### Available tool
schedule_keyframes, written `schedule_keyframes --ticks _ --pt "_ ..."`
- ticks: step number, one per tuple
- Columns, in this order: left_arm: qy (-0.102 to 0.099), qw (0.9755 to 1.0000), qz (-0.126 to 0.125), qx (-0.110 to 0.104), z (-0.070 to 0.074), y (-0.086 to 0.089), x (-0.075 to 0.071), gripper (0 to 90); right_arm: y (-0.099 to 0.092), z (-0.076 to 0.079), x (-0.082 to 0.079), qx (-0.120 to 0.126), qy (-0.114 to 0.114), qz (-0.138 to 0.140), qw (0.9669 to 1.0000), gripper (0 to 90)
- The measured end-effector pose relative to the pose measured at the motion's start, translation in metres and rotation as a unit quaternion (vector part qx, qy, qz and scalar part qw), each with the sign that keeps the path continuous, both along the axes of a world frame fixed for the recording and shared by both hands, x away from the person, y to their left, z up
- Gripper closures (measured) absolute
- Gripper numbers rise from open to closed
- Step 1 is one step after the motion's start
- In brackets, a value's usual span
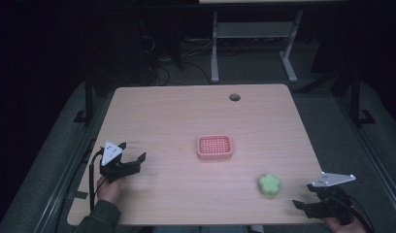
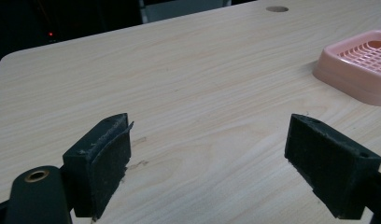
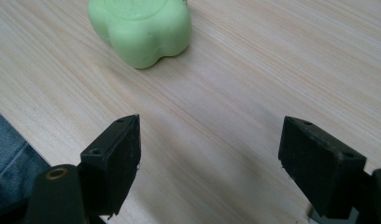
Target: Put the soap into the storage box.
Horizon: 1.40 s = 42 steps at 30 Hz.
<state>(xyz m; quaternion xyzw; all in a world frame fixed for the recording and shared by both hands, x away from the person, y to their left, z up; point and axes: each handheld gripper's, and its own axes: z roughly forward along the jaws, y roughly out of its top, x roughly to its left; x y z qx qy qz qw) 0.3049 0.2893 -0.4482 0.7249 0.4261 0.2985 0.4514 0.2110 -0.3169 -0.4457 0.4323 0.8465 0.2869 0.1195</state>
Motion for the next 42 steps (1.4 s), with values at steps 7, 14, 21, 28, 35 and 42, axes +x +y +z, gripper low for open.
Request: schedule_keyframes --ticks 7,14,21,28,35,42 --pt "0.003 1.0000 0.001 0.002 0.000 0.000 0.000 14.3 0.005 0.002 0.002 -0.001 -0.003 0.010 0.9999 20.6" --pt "0.005 1.0000 0.000 0.006 -0.001 -0.001 0.000 14.3 0.013 0.006 0.004 -0.008 0.000 0.020 0.9998 20.6" --pt "0.004 1.0000 0.001 0.006 0.000 0.000 -0.002 14.3 0.023 0.012 0.012 -0.015 -0.002 0.040 0.9991 20.3" --pt "0.006 1.0000 0.005 0.003 -0.001 0.002 -0.004 14.3 0.031 0.017 0.019 -0.025 0.003 0.054 0.9983 20.0" --pt "0.004 1.0000 0.003 0.006 -0.001 0.001 -0.005 14.3 0.039 0.022 0.025 -0.035 0.007 0.065 0.9973 19.3" --pt "0.004 0.9999 0.003 0.009 0.000 0.001 -0.005 14.3 0.048 0.027 0.032 -0.044 0.014 0.078 0.9959 19.2"
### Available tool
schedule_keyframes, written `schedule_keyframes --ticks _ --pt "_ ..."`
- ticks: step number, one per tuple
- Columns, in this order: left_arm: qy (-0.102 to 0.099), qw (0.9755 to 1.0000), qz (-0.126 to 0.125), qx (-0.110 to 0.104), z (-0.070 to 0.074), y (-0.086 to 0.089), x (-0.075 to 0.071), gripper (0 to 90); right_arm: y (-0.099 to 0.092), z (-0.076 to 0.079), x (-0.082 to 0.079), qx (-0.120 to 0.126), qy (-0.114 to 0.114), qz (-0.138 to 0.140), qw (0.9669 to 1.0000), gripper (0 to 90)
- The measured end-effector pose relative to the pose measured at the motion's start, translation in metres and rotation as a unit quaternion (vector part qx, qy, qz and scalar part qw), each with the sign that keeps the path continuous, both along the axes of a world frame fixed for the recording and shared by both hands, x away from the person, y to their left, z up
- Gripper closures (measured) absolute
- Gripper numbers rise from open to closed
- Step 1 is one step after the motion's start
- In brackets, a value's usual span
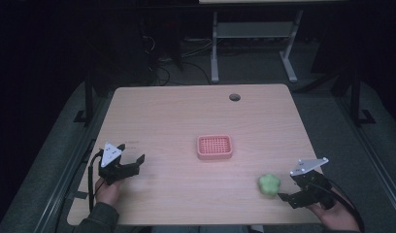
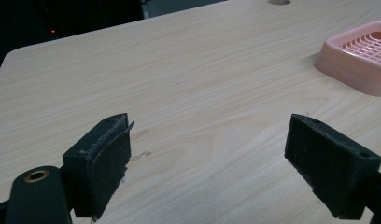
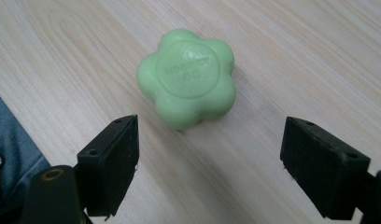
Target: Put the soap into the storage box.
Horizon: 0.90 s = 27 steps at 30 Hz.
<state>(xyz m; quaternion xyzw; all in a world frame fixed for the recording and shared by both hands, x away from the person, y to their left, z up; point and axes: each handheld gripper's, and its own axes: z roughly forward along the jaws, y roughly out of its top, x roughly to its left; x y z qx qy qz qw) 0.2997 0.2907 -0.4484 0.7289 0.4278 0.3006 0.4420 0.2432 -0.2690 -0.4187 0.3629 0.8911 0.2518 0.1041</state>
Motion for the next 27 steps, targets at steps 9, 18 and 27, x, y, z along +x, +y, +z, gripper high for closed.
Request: schedule_keyframes --ticks 9,18,27 --pt "-0.001 0.9999 -0.007 0.015 0.001 0.000 0.000 14.3 0.010 0.006 0.006 -0.010 -0.002 0.011 0.9999 19.2" --pt "-0.003 0.9999 -0.002 0.014 0.002 0.001 0.000 14.3 0.018 0.009 0.013 -0.018 0.006 0.022 0.9996 18.9" --pt "-0.002 0.9999 -0.004 0.014 0.003 0.001 0.000 14.3 0.033 0.003 0.022 -0.034 0.024 0.037 0.9985 18.9"
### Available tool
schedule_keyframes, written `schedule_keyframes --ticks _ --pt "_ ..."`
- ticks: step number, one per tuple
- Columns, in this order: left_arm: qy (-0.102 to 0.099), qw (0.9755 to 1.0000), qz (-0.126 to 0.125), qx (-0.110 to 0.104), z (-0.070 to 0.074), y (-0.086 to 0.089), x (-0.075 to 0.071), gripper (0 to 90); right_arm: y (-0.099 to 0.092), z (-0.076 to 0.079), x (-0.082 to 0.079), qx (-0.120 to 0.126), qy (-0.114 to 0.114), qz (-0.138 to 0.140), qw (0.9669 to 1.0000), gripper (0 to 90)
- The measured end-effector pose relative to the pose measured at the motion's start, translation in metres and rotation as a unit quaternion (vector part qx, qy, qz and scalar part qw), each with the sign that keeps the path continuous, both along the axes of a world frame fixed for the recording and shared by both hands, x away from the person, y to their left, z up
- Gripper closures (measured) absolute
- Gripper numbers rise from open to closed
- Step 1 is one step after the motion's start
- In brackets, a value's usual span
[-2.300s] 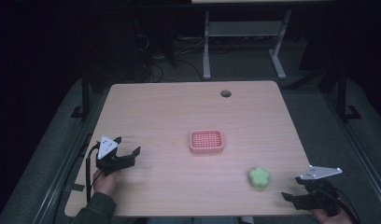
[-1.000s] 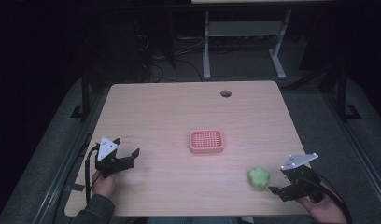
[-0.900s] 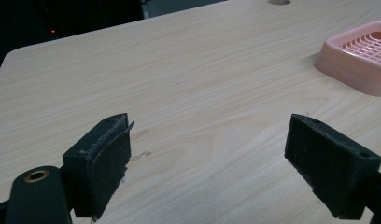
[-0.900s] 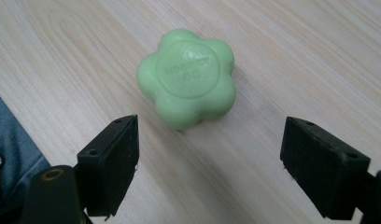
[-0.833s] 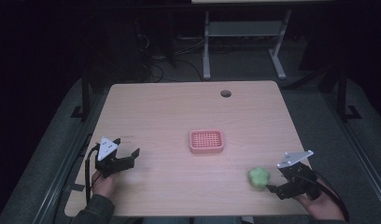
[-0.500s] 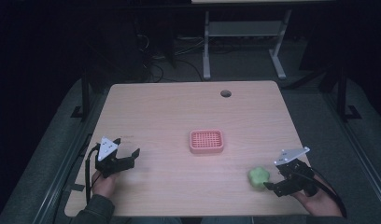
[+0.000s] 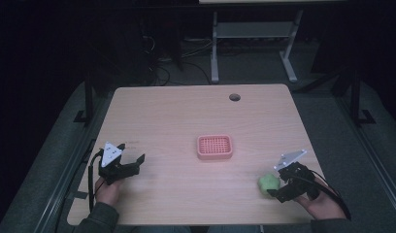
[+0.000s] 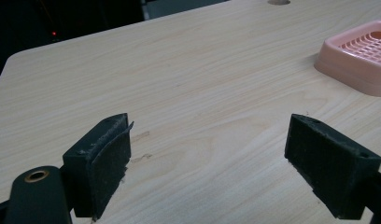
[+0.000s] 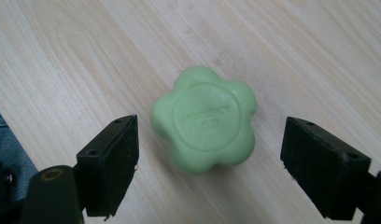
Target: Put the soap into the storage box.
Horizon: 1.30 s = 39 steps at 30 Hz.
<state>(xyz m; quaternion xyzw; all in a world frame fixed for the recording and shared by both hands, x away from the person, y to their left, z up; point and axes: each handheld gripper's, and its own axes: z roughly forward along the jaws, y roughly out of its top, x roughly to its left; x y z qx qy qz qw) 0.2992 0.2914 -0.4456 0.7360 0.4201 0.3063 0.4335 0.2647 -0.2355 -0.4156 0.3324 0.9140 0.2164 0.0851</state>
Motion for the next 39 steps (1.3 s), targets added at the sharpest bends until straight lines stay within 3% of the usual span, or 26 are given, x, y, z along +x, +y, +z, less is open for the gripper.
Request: schedule_keyframes --ticks 11,15,16,39 --pt "0.001 1.0000 -0.003 -0.001 -0.001 -0.002 0.001 14.3 0.011 -0.005 0.007 -0.021 0.019 0.005 0.9996 17.4" --pt "-0.001 1.0000 0.002 -0.006 0.000 0.000 0.001 14.3 0.015 -0.009 0.009 -0.029 0.022 0.007 0.9993 16.6" --pt "-0.001 0.9999 0.006 -0.016 -0.001 -0.001 0.001 14.3 0.015 -0.009 0.009 -0.030 0.025 0.008 0.9992 16.4" --pt "0.003 0.9999 0.006 -0.013 -0.001 -0.001 0.001 14.3 0.028 -0.024 0.020 -0.060 0.053 0.002 0.9968 16.1"
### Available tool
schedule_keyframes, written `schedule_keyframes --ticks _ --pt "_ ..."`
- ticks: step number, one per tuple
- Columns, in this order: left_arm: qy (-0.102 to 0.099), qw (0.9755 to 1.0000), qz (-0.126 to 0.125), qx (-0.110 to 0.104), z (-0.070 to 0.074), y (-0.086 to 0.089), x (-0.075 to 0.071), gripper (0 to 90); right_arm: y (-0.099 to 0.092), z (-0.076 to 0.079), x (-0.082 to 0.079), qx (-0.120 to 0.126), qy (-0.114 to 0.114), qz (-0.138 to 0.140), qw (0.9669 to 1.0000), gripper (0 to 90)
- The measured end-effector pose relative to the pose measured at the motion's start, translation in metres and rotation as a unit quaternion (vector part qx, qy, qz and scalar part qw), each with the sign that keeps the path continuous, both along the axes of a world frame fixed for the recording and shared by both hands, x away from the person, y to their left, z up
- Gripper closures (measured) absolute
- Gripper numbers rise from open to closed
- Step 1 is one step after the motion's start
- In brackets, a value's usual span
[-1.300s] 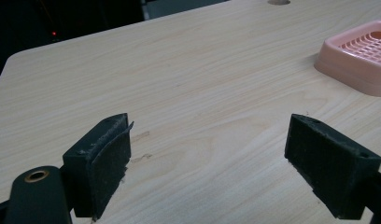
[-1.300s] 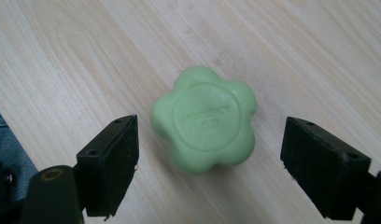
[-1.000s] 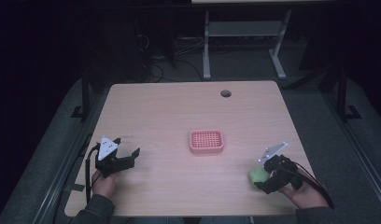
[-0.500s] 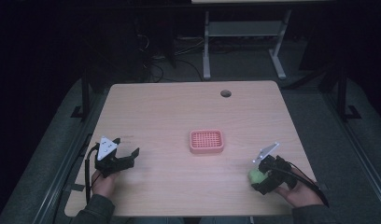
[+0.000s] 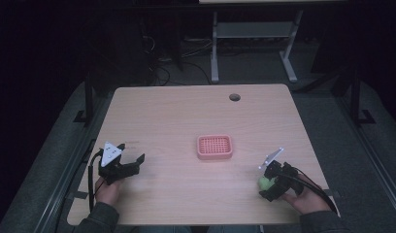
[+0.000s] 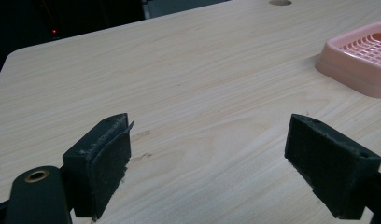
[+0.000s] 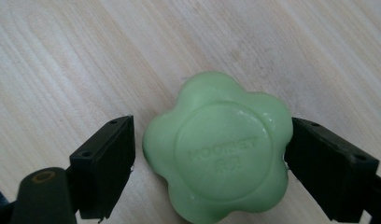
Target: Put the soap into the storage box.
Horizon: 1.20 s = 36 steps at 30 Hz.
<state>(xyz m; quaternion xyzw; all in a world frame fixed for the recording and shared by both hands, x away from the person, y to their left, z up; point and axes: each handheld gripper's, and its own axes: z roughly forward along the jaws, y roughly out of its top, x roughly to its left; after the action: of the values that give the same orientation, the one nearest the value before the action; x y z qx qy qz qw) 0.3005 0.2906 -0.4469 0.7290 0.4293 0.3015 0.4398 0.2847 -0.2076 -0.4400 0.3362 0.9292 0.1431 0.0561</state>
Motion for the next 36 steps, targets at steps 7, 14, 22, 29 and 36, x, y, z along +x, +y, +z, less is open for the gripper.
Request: schedule_keyframes --ticks 7,14,22,29,36 --pt "0.000 1.0000 0.000 -0.001 -0.0002 -0.0004 -0.0001 14.3 0.0006 -0.0026 0.0016 -0.002 0.005 -0.003 1.0000 16.5" --pt "0.000 1.0000 0.000 -0.001 -0.0002 -0.0005 -0.0001 14.3 0.0012 -0.0026 0.0028 -0.002 0.007 -0.005 1.0000 21.4" --pt "0.002 1.0000 0.001 -0.002 -0.0004 -0.0006 0.0002 14.3 0.0015 -0.0042 0.0035 -0.005 0.011 -0.006 0.9999 22.2" --pt "0.002 1.0000 -0.001 0.000 -0.0005 -0.0007 0.0002 14.3 0.0011 -0.0059 0.0043 -0.008 0.015 -0.009 0.9998 24.6" --pt "0.003 1.0000 -0.001 -0.002 -0.0009 -0.0007 0.0006 14.3 0.0018 -0.0053 0.0025 -0.011 0.010 -0.009 0.9999 25.4"
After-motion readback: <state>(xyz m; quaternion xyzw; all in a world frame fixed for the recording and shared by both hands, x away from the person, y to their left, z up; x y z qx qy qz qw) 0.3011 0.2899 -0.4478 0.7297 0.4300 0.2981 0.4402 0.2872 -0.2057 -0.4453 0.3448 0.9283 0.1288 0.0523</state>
